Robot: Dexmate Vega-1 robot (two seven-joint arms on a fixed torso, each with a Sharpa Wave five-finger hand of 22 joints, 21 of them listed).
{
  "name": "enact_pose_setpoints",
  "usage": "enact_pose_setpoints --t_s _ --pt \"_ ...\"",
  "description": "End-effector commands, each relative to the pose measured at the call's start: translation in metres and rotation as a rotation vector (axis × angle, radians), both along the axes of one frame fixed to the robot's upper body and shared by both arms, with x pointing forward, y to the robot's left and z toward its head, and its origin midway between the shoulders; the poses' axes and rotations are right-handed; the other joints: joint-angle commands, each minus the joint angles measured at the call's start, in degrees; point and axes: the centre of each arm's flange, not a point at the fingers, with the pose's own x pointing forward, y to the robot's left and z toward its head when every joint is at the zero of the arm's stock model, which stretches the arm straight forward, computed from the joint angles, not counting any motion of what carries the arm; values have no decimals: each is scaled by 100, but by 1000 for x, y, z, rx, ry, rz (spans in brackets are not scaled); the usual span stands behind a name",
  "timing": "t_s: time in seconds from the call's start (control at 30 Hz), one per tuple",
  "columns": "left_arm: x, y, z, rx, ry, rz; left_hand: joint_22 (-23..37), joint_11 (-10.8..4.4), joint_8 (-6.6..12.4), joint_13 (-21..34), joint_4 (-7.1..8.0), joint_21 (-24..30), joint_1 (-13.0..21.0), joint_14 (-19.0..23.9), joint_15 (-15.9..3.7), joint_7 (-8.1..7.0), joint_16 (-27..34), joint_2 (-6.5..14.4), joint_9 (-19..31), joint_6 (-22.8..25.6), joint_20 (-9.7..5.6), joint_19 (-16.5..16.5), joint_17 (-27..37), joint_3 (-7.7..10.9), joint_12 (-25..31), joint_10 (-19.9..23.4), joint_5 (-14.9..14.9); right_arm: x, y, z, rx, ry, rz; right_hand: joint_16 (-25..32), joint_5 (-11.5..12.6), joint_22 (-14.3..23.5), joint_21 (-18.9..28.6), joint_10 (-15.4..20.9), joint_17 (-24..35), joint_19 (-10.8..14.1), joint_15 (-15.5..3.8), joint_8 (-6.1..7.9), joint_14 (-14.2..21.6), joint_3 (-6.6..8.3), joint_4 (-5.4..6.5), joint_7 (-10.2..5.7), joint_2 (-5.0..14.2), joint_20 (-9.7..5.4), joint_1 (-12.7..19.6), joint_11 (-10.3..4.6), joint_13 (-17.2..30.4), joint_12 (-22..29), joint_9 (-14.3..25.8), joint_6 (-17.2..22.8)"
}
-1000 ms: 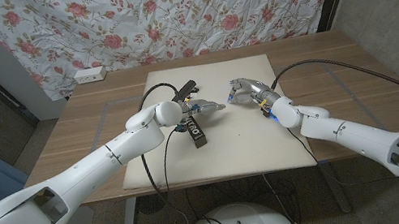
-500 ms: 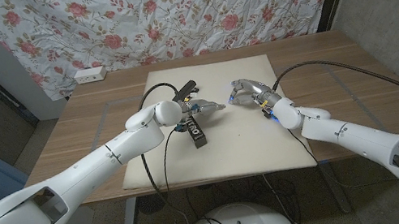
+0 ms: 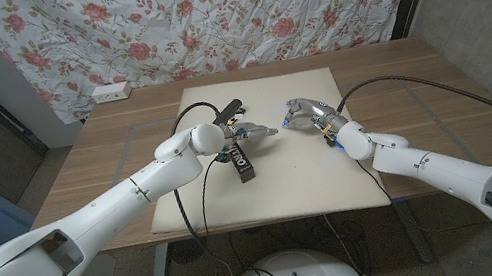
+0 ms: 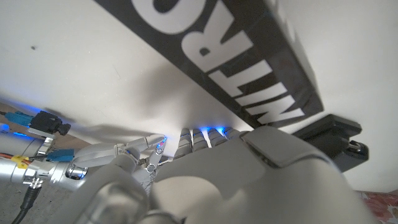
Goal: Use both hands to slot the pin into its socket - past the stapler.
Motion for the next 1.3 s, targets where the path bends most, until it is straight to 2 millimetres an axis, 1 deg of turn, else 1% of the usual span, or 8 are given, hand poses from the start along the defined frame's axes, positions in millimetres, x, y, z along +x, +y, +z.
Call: enact_pose_setpoints --t_s 0.03,0.47,0.5,0.57,0.73,1.0,1.3 --pt "2 -1 1 2 4 1 27 -33 9 -8 -8 14 42 8 -27 -59 30 717 23 13 -464 -297 26 15 27 14 46 2 -2 -1 -2 2 -6 20 26 20 18 6 6 10 20 40 20 25 16 -73 -23 17 49 -16 10 17 14 113" --pt "4 -2 2 1 8 0 26 -37 7 -7 -10 9 45 12 -27 -58 29 716 23 10 -466 -298 26 26 28 16 48 2 0 4 -9 -10 10 -9 25 21 5 -42 3 -24 32 17 -46 28 8 -76 -44 17 61 -24 8 2 8 103" --pt "4 -2 2 2 8 2 26 -40 7 -7 -10 9 45 17 -23 -58 31 715 23 9 -464 -297 25 26 29 19 48 2 0 4 -10 -8 13 -11 24 21 4 -48 3 -26 37 5 -49 27 6 -76 -51 19 61 -15 8 1 6 81" --pt "4 -2 3 5 7 -6 26 -40 6 -7 -11 8 45 17 -18 -55 31 715 24 8 -464 -297 25 28 30 20 48 2 0 4 -12 -8 14 -14 20 22 4 -81 2 -33 47 -84 -54 29 -13 -84 -102 22 80 0 8 -5 -16 -66" --pt "4 -3 2 3 10 -2 26 -37 5 -7 -12 7 46 21 -12 -60 31 715 24 5 -463 -297 25 31 29 19 49 2 0 4 -11 -3 18 -22 13 23 2 -132 4 -45 84 -138 -74 15 -21 -80 -162 48 85 6 9 -17 -29 -153" --pt "4 -4 2 0 12 0 25 -47 2 -7 -14 5 49 23 -13 -64 31 718 24 -1 -455 -297 24 38 24 4 50 1 -1 3 -9 -5 22 -29 -1 23 3 -169 4 -47 113 -166 -88 -9 -18 -76 -223 81 76 22 10 -21 -27 -212" --pt "4 -4 3 -2 20 -1 24 -60 1 -6 -15 4 53 27 -7 -73 30 722 24 -7 -448 -293 24 50 20 -11 52 -1 -2 2 -9 -3 30 -42 -12 24 7 -211 4 -42 123 -211 -113 -25 1 -69 -246 108 62 42 12 -25 -14 -334"
